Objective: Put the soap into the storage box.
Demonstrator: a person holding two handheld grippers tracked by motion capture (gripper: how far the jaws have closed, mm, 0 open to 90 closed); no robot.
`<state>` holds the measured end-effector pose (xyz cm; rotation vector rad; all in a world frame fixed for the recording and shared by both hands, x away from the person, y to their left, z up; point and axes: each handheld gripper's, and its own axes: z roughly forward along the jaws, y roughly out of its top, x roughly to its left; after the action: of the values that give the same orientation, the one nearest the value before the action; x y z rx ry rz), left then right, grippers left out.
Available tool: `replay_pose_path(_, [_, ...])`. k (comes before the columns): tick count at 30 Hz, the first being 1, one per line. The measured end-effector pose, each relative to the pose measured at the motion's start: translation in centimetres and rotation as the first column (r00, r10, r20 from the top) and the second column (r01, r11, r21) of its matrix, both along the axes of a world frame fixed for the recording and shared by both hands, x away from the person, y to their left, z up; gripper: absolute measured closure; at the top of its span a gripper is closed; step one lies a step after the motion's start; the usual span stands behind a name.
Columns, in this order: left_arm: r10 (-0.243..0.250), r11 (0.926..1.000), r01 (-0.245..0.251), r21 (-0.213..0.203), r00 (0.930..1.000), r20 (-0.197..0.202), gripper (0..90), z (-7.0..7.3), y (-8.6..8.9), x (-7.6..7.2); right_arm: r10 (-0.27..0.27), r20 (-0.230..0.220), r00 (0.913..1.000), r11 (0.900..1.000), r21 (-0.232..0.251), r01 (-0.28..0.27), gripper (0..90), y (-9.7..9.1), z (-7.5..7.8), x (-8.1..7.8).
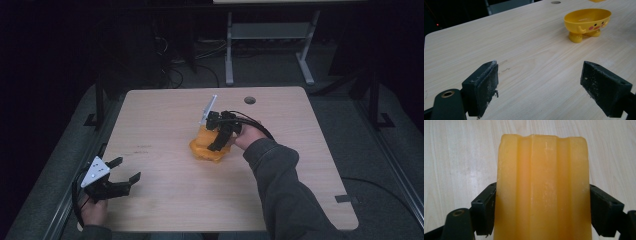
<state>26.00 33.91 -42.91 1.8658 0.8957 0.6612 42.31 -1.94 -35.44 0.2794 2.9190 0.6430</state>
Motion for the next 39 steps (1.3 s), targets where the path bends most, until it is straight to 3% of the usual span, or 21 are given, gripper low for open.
replay_pose_path(22, [0.001, 1.0000, -0.001, 0.002, 1.0000, 0.003, 13.9, 0.0, 0.1, 0.0, 0.024, -0.024, 0.9994, 0.9993, -0.029, -0.025, 20.4, 1.8, -2.2, 0.8])
replay_pose_path(39, [0.002, 1.0000, -0.002, 0.000, 1.0000, 0.007, 13.9, 0.1, 0.2, 0.0, 0.038, -0.032, 0.9988, 0.9991, -0.016, -0.039, 20.4, 2.3, -2.5, 0.9])
